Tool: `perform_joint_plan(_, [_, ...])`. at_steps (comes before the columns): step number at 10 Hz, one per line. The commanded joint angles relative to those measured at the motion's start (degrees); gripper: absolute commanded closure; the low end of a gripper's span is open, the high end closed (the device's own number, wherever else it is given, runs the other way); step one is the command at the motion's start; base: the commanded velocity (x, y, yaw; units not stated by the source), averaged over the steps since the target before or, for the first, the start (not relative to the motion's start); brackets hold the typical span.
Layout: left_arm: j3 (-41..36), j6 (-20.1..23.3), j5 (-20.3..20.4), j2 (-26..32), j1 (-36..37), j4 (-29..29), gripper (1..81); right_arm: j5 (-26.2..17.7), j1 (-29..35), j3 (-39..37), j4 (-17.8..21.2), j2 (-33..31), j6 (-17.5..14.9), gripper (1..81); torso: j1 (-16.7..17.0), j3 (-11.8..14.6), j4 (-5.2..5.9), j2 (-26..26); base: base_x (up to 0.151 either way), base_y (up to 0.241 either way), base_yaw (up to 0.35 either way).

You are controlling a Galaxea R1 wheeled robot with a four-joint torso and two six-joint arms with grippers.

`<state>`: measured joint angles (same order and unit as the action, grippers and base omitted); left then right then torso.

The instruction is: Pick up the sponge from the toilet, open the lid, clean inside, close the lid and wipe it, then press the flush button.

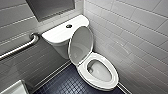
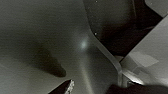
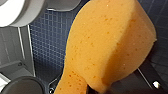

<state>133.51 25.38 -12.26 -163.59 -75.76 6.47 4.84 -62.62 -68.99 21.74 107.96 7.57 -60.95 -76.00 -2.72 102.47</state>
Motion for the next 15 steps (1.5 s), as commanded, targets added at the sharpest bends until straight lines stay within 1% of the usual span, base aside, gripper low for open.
perform_joint_plan(1, [-8.0, 0.11, -6.28, 4.49, 0.65, 0.82, 1.0, -1.24, -11.16, -9.31, -2.93, 7.82, -1.33, 81.1, 3.5, 0.0, 0.0, -5.4, 0.0, 0.0, 0.0])
perform_joint_plan(2, [-10.02, 0.02, -6.28, 6.07, 1.36, 0.82, 1.0, -0.18, -13.71, -12.74, -3.81, 10.9, -1.24, 81.1, 4.76, 0.0, 0.0, -7.44, 0.0, 0.0, 0.0])
perform_joint_plan(3, [-11.6, 0.02, -6.19, 7.65, 1.97, 0.91, 1.0, 0.26, -15.56, -15.89, -3.89, 13.35, -1.33, 81.1, 6.14, 2.86, 0.0, -9.6, 0.0, 0.0, 0.0])
perform_joint_plan(5, [-12.04, -0.16, -6.19, 8.36, 2.94, 1.69, 1.0, 0.26, -17.67, -22.04, -3.89, 17.74, -1.42, 81.1, 8.5, 5.25, 0.0, -13.36, 0.0, 0.0, 0.0])
perform_joint_plan(8, [-11.96, -0.07, -6.28, 8.71, 5.05, 5.11, 1.0, 0.17, -19.96, -31.86, -4.76, 24.67, -1.42, 81.1, 12.65, 8.83, 0.0, -19.74, 0.0, 0.0, 0.0])
perform_joint_plan(9, [-11.87, -0.16, -6.28, 8.71, 5.75, 6.27, 1.0, 0.17, -20.57, -34.35, -5.65, 26.71, -1.51, 81.1, 13.99, 10.02, 0.0, -21.8, 0.0, 0.0, 0.0])
perform_joint_plan(11, [-11.78, -0.16, -6.37, 8.8, 7.25, 7.5, 1.0, 0.17, -21.01, -36.12, -7.14, 29.09, -1.42, 81.1, 16.81, 12.04, 0.0, -26.08, 0.0, 0.0, 0.0])
perform_joint_plan(13, [-11.96, -0.24, -6.46, 8.8, 8.83, 8.38, 1.0, 0.17, -21.01, -36.03, -7.76, 29.97, -1.42, 81.1, 19.56, 11.95, 0.0, -30.3, 0.0, 0.0, 0.0])
perform_joint_plan(14, [-12.04, -0.16, -6.54, 8.8, 9.53, 8.73, 1.0, 0.08, -21.19, -36.21, -7.85, 30.24, -1.42, 81.1, 20.92, 10.69, 0.0, -32.33, 0.0, 0.0, 0.0])
perform_joint_plan(15, [-12.04, -0.16, -6.54, 8.8, 10.15, 8.82, 1.0, 0.08, -21.45, -36.29, -8.28, 30.5, -1.5, 81.1, 22.29, 11.0, 0.0, -34.49, 0.0, 0.0, 0.0])
